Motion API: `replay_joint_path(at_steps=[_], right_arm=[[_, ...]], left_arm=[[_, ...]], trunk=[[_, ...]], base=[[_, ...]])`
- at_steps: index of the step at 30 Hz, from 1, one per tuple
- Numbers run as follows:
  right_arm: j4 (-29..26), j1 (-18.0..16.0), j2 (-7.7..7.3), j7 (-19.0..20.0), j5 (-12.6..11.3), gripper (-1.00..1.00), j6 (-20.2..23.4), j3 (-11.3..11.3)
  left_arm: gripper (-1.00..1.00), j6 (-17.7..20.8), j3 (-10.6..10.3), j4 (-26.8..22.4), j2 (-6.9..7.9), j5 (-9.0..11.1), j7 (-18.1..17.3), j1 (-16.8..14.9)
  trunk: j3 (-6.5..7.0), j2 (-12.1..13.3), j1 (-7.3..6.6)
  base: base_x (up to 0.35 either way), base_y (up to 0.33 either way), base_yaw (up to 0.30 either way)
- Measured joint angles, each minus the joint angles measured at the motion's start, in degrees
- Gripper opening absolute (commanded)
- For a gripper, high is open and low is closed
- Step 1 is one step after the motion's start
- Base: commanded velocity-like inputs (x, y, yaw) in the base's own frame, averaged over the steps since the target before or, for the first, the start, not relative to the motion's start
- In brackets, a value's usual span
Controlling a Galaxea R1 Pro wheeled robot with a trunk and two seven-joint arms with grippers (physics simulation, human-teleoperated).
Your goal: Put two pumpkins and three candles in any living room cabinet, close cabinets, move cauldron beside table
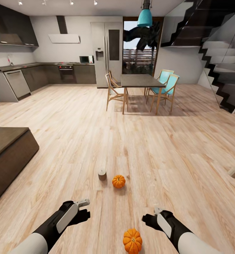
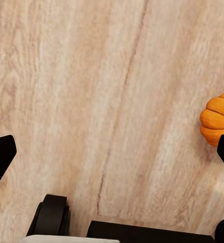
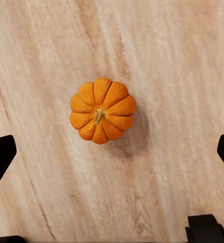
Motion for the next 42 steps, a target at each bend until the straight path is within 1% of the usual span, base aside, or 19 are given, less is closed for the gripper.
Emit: replay_joint_path(at_steps=[3, 13, 17, 20, 23, 27, 32, 34, 35, 37, 38, 40, 41, 42], right_arm=[[0.1, 0.0, -0.16, 2.6, 0.0, 1.00, 0.1, 0.0], [0.1, 0.0, -0.41, 3.7, -0.8, 1.00, 0.8, 0.0], [0.1, 0.0, -0.52, 5.7, -1.2, 1.00, 0.8, 0.1], [0.0, 0.0, -0.66, 8.8, -1.5, 1.00, 0.9, -0.2], [0.1, 0.0, -0.70, 10.1, -1.6, 1.00, 1.0, -0.3], [0.1, 0.0, -0.70, 10.6, -1.6, 1.00, 1.3, -0.4], [0.0, 0.0, -0.91, 10.8, -1.7, 1.00, 2.4, -0.5], [0.0, 0.0, -1.06, 10.8, -1.8, 1.00, 2.5, -0.6], [0.0, 0.0, -1.08, 10.8, -1.8, 1.00, 2.5, -0.6], [0.0, 0.0, -1.15, 10.8, -1.8, 1.00, 2.5, -0.6], [0.0, 0.0, -1.17, 10.8, -1.9, 1.00, 2.5, -0.6], [0.0, 0.0, -1.34, 11.0, -1.9, 1.00, 2.6, -0.6], [0.0, 0.0, -1.41, 11.1, -1.9, 1.00, 2.6, -0.6], [0.0, 0.0, -1.49, 11.4, -1.9, 1.00, 2.6, -0.6]], left_arm=[[1.00, 0.0, 0.1, -0.1, -0.01, 0.3, -0.2, 0.0], [1.00, 0.3, 0.5, -2.3, 0.00, 1.1, -0.4, 0.0], [1.00, 0.4, 0.5, -2.9, 0.25, 3.4, -0.5, 0.0], [1.00, 0.5, 0.3, -4.7, 0.72, 5.8, -0.6, 0.1], [1.00, 0.5, 0.2, -6.0, 1.45, 6.6, -0.6, 0.1], [1.00, 0.8, 0.3, -6.6, 2.20, 7.2, -0.6, 0.1], [1.00, 3.2, 0.3, -8.9, 2.79, 9.6, -0.6, 0.3], [1.00, 4.0, 0.2, -10.8, 4.14, 11.0, -0.6, 0.4], [1.00, 4.1, 0.2, -11.3, 4.58, 11.4, -0.6, 0.5], [1.00, 4.4, 0.2, -13.3, 6.27, 13.6, -0.6, 0.5], [1.00, 4.5, 0.2, -13.8, 6.71, 14.4, -0.6, 0.5], [1.00, 4.7, 0.1, -15.7, 8.64, 17.7, -0.6, 0.5], [1.00, 4.8, 0.1, -16.2, 9.18, 18.7, -0.6, 0.5], [1.00, 5.0, 0.0, -17.3, 10.09, 20.3, -0.6, 0.5]], trunk=[[-0.54, -1.2, 0.66], [-2.33, -5.2, 2.86], [-3.05, -6.8, 3.74], [-3.59, -8.0, 4.39], [-4.13, -9.2, 5.05], [-4.85, -10.8, 5.93], [-5.75, -12.8, 7.03], [-6.10, -13.6, 7.47], [-6.28, -14.0, 7.69], [-6.64, -14.8, 8.13], [-6.82, -15.2, 8.35], [-7.18, -16.0, 8.79], [-7.36, -16.4, 9.01], [-7.54, -16.8, 9.23]], base=[[0.000, 0.000, 0.000], [0.000, 0.000, 0.000], [0.000, 0.000, 0.000], [0.000, 0.000, 0.000], [0.000, 0.000, 0.000], [0.000, 0.000, 0.000], [0.000, 0.000, 0.000], [0.000, 0.000, 0.000], [0.000, 0.000, 0.000], [0.000, 0.000, 0.000], [0.000, 0.000, 0.000], [0.000, 0.000, 0.000], [0.000, 0.000, 0.000], [0.000, 0.000, 0.000]])
